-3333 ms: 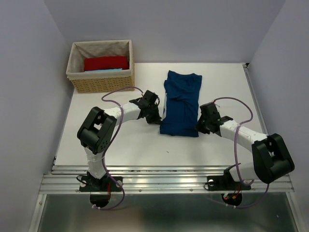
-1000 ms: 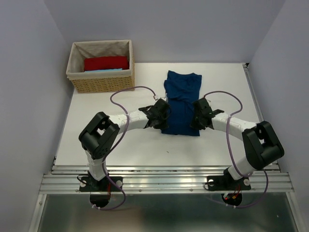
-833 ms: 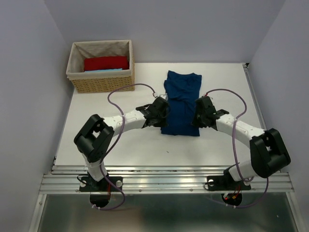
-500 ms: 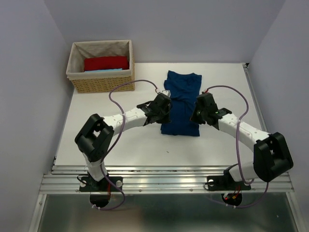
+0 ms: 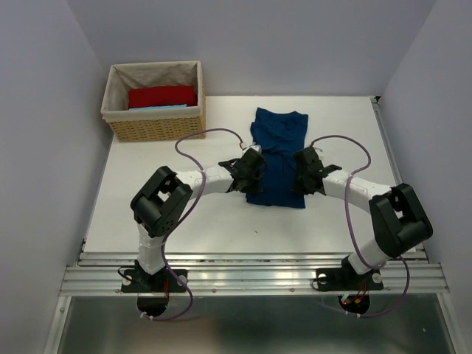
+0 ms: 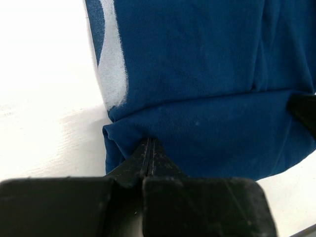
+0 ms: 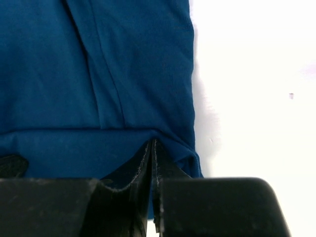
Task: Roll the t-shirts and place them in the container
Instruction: Roll the T-shirt to the center of the board.
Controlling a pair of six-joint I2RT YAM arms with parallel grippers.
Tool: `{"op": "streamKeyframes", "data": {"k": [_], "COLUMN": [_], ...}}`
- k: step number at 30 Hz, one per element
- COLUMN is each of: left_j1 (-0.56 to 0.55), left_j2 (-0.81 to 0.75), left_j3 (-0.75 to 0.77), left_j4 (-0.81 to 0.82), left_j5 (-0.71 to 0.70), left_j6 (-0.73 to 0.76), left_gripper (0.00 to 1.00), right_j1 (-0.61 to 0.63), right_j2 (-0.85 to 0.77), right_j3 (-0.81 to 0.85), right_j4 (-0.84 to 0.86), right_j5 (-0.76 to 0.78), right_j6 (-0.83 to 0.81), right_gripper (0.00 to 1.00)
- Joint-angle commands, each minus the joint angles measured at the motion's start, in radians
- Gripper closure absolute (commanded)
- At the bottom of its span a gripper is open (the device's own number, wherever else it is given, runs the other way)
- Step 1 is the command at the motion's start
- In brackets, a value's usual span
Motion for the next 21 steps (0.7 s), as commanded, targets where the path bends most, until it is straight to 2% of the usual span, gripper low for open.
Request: {"op": "streamKeyframes", "data": {"k": [1,7,15,21], "left_j1": [-0.005,-0.005,0.024,0.027], "left_j2": [-0.043,-0.12,-0.137,-0.099], "left_j3": [0.007,-0.003,-0.046,-0.085], "left_j4": [-0.023,-0.031,0.004,0.026], "left_j5": [-0.043,-0.036,0.039,0.091], "left_j6": [0.02,0.026,-0.009,-0.012], "left_gripper": [1.0,1.0,1.0,1.0], "right_j1": [0.001,0.001,0.023,0.023], "right_j2": [-0.122,-0.199,-0.12,-0.003], "right_j3": [0.032,0.055,-0.003,-0.044], "right_j4": [-0.027,-0.026,0.121,0.117], "right_j5": [0.024,-0.126,-0.299,-0.194], "right_j6": [-0.032,-0.015,0.039,0.051], "right_gripper": [0.9,0.9,0.9,0.9]}}
